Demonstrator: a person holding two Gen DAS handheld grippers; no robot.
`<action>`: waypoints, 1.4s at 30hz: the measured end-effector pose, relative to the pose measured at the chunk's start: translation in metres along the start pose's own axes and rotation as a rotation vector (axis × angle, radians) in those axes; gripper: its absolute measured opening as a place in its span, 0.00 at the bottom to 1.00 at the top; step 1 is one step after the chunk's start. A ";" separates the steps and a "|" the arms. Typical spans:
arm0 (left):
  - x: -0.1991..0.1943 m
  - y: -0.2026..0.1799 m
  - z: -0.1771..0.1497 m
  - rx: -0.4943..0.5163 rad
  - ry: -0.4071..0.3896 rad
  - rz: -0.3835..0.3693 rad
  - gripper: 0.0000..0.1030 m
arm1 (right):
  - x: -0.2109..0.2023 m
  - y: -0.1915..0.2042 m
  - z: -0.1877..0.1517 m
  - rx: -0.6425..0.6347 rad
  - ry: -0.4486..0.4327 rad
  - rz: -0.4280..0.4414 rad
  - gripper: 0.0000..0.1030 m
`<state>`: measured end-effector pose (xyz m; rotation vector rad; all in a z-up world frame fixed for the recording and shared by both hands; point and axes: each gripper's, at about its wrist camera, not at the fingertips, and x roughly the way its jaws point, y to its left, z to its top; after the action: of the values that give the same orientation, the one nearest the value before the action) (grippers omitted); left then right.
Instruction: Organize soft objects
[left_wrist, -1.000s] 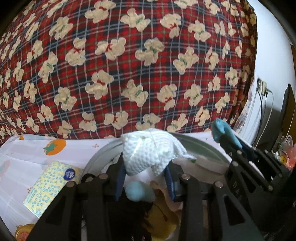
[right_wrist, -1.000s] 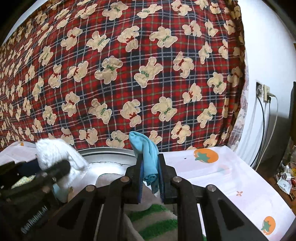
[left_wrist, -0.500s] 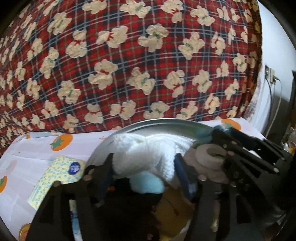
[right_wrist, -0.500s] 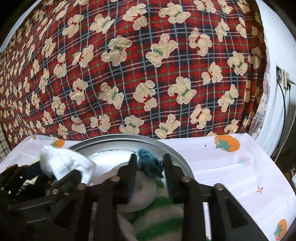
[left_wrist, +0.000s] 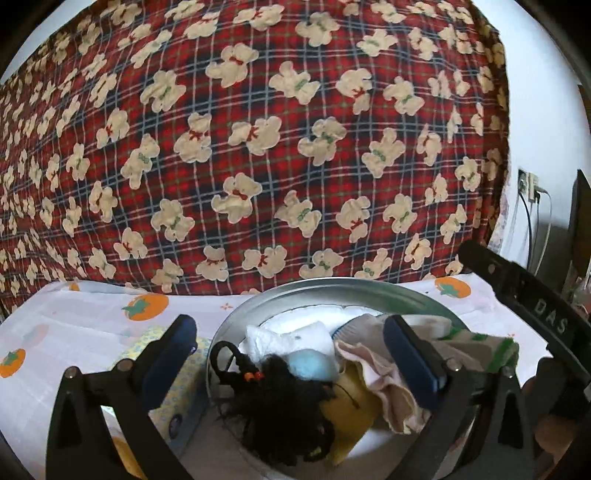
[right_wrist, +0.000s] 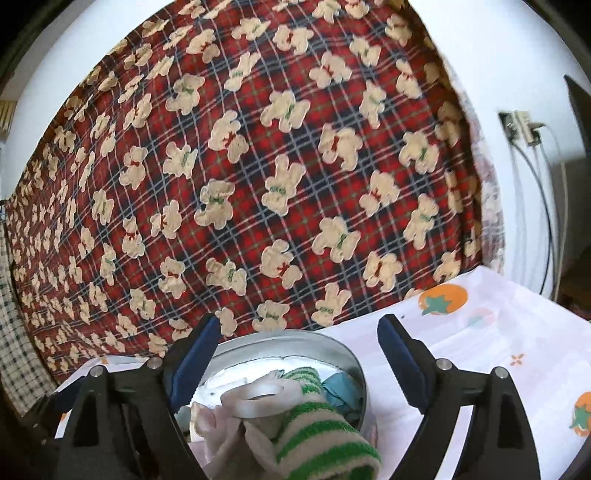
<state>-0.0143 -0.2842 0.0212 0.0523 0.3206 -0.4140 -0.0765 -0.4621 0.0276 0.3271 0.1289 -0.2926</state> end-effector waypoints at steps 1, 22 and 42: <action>-0.002 0.001 -0.002 0.001 -0.005 -0.001 1.00 | -0.002 0.001 -0.001 -0.006 -0.006 -0.011 0.86; -0.045 0.001 -0.030 0.044 -0.107 0.028 1.00 | -0.062 0.030 -0.026 -0.128 -0.145 -0.156 0.87; -0.061 0.014 -0.035 -0.013 -0.125 0.024 1.00 | -0.089 0.042 -0.034 -0.179 -0.245 -0.202 0.96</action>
<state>-0.0721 -0.2441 0.0074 0.0180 0.1995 -0.3892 -0.1508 -0.3897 0.0234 0.0989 -0.0538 -0.5151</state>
